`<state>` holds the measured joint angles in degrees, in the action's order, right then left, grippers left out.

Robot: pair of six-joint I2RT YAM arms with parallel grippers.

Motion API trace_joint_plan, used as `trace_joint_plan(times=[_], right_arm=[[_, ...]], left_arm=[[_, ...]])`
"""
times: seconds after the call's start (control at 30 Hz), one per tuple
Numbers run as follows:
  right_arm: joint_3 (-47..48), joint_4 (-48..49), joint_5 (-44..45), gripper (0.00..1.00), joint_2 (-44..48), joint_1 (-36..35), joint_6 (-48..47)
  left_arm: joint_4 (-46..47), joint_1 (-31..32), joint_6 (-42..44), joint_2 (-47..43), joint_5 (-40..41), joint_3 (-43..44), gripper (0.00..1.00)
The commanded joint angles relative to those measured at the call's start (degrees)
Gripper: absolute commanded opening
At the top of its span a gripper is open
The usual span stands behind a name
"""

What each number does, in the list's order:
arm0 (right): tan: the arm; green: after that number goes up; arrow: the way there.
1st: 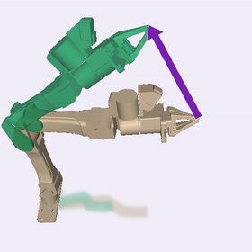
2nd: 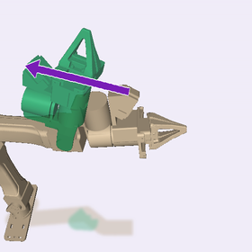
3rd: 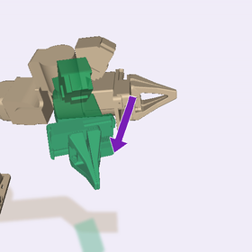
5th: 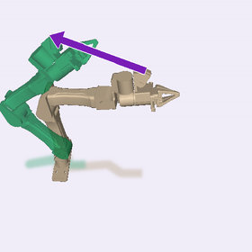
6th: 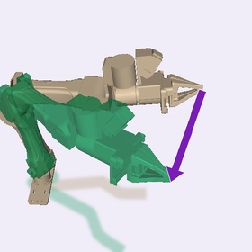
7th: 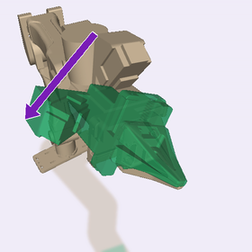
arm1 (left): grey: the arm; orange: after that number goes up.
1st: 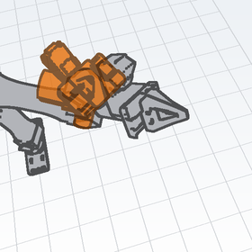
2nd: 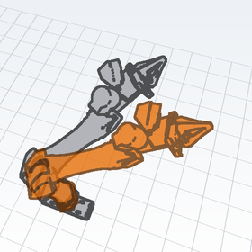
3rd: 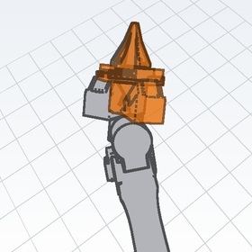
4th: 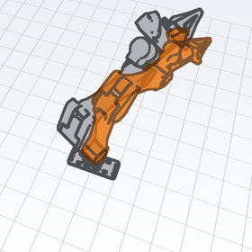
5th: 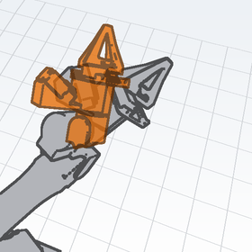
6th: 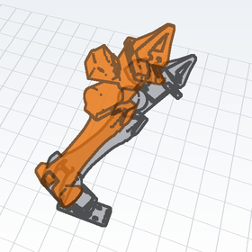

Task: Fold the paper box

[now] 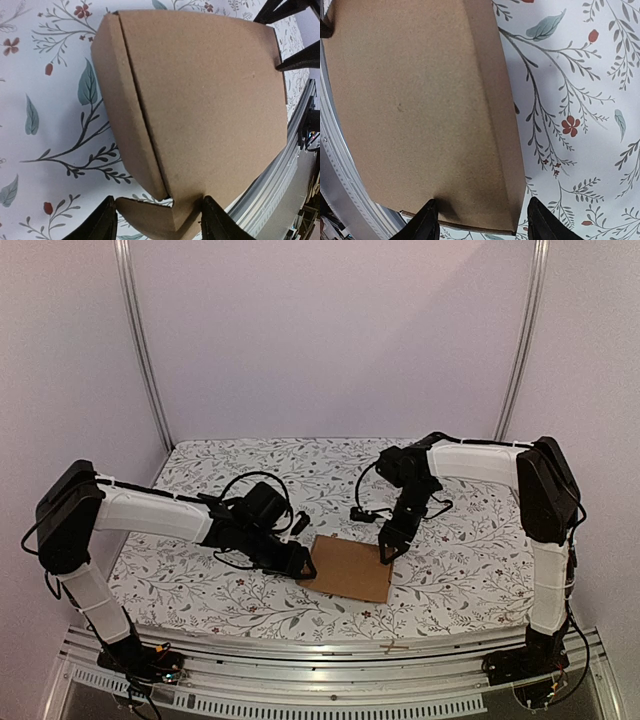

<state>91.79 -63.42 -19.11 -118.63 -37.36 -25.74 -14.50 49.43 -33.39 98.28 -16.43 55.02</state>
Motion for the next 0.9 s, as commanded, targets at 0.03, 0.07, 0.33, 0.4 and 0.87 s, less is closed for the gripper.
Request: trace_joint_plan(times=[0.03, 0.07, 0.33, 0.4, 0.87], right_arm=[[-1.35, 1.37, 0.60, 0.58, -2.92, -0.15, 0.60], [-1.35, 1.33, 0.70, 0.58, -2.97, -0.11, 0.60], [-1.44, 1.20, 0.96, 0.58, -3.48, -0.16, 0.69], [-1.44, 1.22, 0.87, 0.58, -3.60, -0.09, 0.69], [-1.27, 1.06, 0.68, 0.58, -4.31, -0.09, 1.12]], left_arm=[[1.09, -0.47, 2.19, 1.68, -5.16, 0.10, 0.57], [1.15, -0.54, 2.25, 2.15, -5.84, 0.15, 0.58], [-1.66, -0.78, 1.99, 1.32, 0.50, -0.28, 0.58], [-1.11, -0.89, 1.95, -0.09, 0.58, -1.17, 0.56], [1.21, -1.22, -2.54, 1.79, -10.01, -1.73, 0.57]])
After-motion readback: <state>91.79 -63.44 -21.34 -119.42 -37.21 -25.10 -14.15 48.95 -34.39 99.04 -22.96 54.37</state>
